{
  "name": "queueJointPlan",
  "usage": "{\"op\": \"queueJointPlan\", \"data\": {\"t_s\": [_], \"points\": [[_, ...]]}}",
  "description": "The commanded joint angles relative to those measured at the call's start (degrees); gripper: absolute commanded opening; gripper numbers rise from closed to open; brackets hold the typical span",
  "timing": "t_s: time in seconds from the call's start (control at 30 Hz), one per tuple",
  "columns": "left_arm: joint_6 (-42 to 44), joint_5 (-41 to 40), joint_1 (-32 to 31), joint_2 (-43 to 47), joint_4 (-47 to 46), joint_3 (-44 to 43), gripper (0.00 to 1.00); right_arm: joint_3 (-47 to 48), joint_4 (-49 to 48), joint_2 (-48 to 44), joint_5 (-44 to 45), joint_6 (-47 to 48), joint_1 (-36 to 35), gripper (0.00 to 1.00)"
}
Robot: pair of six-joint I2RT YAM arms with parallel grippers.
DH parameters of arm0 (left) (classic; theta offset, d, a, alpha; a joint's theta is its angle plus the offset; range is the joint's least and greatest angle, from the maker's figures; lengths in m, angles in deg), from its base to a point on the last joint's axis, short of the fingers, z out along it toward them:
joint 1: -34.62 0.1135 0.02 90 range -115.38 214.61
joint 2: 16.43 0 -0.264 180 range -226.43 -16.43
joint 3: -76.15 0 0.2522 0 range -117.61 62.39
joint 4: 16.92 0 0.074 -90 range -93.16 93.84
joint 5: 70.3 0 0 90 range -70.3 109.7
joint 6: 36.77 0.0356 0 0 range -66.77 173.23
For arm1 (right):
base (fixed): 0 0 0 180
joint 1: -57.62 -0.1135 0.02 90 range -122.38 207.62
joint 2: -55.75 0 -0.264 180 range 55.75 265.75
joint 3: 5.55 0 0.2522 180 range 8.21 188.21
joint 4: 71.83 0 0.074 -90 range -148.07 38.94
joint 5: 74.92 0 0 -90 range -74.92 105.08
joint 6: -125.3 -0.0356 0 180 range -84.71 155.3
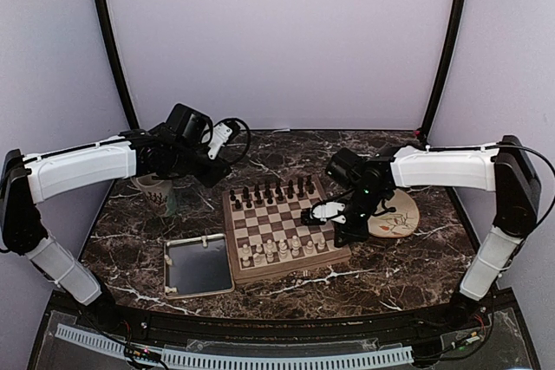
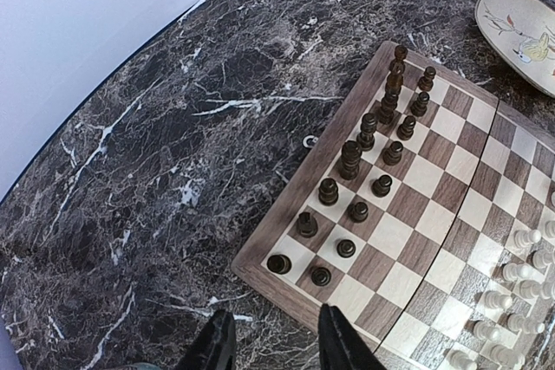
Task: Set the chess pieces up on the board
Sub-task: Place the rook at h1.
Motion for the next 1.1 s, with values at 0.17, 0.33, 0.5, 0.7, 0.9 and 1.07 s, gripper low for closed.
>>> {"op": "queueJointPlan", "data": {"t_s": [0.17, 0.33, 0.5, 0.7, 0.9, 1.07], "points": [[0.4, 0.5, 0.1, -0.2, 1.1, -0.3, 0.35, 2.1, -2.2, 2.2, 1.0, -0.5, -0.7, 0.07], [0.5, 0.7, 0.1, -0.7, 1.4, -0.6, 0.35, 2.5, -2.6, 3.3, 0.7, -0.7, -0.7, 0.07], [0.5, 0.6, 0.1, -0.9, 1.6, -0.6, 0.35, 2.4, -3.0, 4.1, 0.4, -0.8, -0.8, 0.07], [0.5, 0.7, 0.1, -1.1, 1.7, -0.7, 0.35, 2.0, -3.1, 4.0, 0.8, -0.8, -0.7, 0.10], [0.4, 0.8, 0.1, -1.4, 1.8, -0.7, 0.35, 1.3, -4.0, 3.8, 2.1, -1.2, -0.8, 0.21], [0.5, 0.9, 0.1, -1.5, 1.9, -0.7, 0.35, 1.3, -3.9, 3.6, 2.3, -1.3, -0.7, 0.24]]}}
